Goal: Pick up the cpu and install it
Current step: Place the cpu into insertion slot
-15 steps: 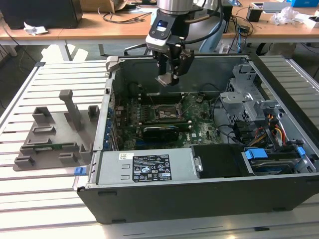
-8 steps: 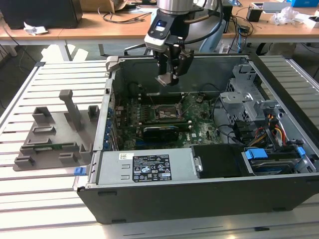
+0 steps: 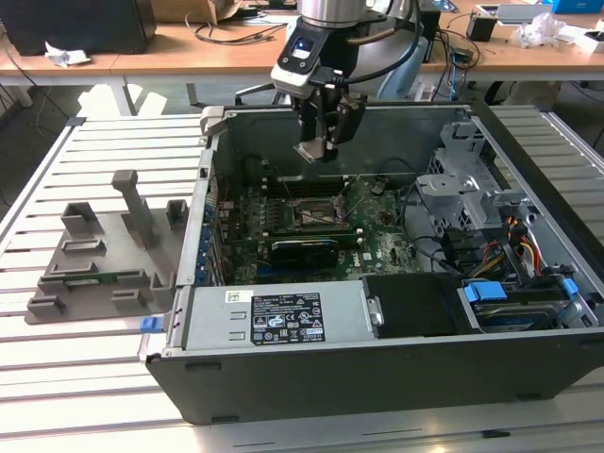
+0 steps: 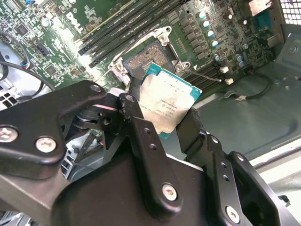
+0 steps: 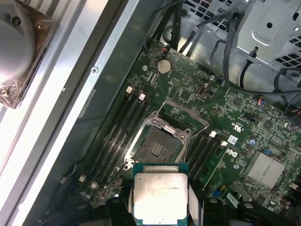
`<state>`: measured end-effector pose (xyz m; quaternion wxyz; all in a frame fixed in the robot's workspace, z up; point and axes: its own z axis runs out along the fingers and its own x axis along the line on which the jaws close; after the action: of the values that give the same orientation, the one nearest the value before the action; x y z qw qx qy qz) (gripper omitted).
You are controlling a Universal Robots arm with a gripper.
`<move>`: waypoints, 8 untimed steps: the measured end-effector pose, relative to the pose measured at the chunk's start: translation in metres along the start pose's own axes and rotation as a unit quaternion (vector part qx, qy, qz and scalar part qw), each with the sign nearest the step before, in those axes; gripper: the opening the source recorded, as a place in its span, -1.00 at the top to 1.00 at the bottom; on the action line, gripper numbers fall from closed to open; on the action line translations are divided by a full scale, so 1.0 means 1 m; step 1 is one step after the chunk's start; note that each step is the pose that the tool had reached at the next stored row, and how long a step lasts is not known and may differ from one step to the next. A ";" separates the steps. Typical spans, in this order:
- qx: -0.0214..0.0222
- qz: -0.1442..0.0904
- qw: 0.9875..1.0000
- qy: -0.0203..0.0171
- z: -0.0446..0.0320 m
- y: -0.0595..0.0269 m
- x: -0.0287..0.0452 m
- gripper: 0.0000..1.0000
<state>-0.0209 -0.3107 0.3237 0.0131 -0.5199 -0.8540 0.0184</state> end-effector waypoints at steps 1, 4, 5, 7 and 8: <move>0.000 0.003 1.000 0.000 0.0000 0.0000 0.0000 -0.09; 0.000 0.009 1.000 0.000 0.0000 0.0000 0.0000 -0.09; 0.000 0.010 1.000 0.000 0.0000 0.0000 0.0000 -0.09; 0.000 0.016 1.000 0.001 0.0000 0.0000 0.0000 -0.09; 0.000 0.018 1.000 0.001 0.0000 0.0000 0.0000 -0.09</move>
<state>-0.0209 -0.3107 0.3237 0.0134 -0.5355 -0.8442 0.0181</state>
